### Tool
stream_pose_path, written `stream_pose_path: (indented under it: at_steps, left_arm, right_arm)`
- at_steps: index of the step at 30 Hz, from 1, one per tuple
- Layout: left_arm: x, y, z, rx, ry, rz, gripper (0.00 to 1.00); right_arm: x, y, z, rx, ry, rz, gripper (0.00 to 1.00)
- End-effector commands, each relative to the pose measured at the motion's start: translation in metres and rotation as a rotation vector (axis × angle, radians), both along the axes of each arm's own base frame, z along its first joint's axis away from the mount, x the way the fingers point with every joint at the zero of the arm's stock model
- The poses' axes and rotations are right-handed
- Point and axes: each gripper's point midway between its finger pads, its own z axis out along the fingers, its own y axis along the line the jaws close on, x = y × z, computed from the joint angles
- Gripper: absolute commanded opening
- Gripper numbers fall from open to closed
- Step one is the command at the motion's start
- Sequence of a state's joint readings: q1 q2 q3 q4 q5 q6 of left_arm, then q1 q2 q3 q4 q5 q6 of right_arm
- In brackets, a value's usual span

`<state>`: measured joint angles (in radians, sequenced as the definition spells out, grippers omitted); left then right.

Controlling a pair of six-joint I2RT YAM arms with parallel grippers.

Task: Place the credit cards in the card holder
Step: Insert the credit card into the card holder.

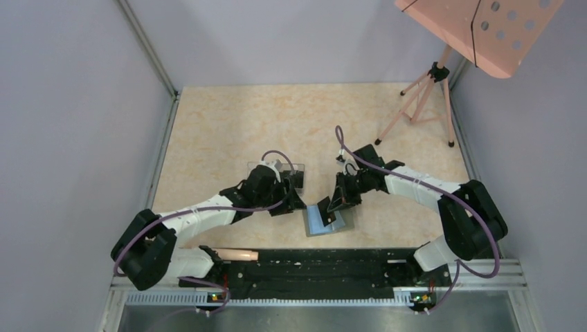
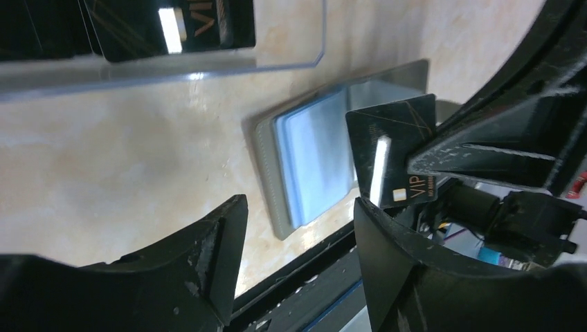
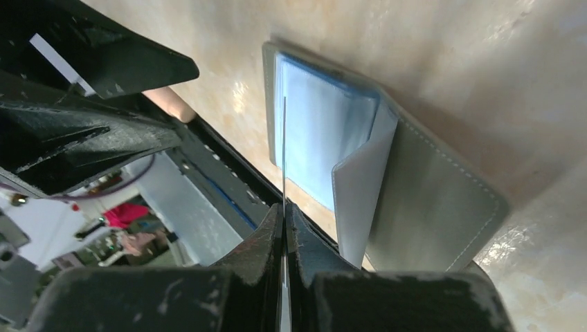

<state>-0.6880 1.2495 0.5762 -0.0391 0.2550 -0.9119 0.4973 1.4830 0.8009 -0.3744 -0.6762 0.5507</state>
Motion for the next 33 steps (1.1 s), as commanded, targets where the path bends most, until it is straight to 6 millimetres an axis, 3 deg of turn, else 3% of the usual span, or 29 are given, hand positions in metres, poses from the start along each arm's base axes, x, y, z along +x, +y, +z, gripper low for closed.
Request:
stream_pose_path:
  at_steps: [1, 13, 23, 33]
  left_arm:
    - [-0.011, -0.007, -0.010, 0.059, 0.046, -0.035, 0.62]
    - [-0.031, -0.012, -0.051, 0.256, 0.145, -0.083, 0.44]
    - [-0.035, -0.007, -0.068, 0.330, 0.194, -0.092, 0.19]
    - [-0.038, -0.003, -0.075, 0.366, 0.214, -0.094, 0.07]
  right_arm:
    - [-0.006, -0.002, -0.009, -0.090, -0.078, 0.071, 0.00]
    - [-0.003, -0.028, -0.033, -0.219, -0.156, 0.010, 0.00]
    - [0.004, -0.033, -0.025, -0.118, -0.223, -0.094, 0.00]
    - [0.008, -0.034, -0.012, -0.013, -0.214, -0.138, 0.00]
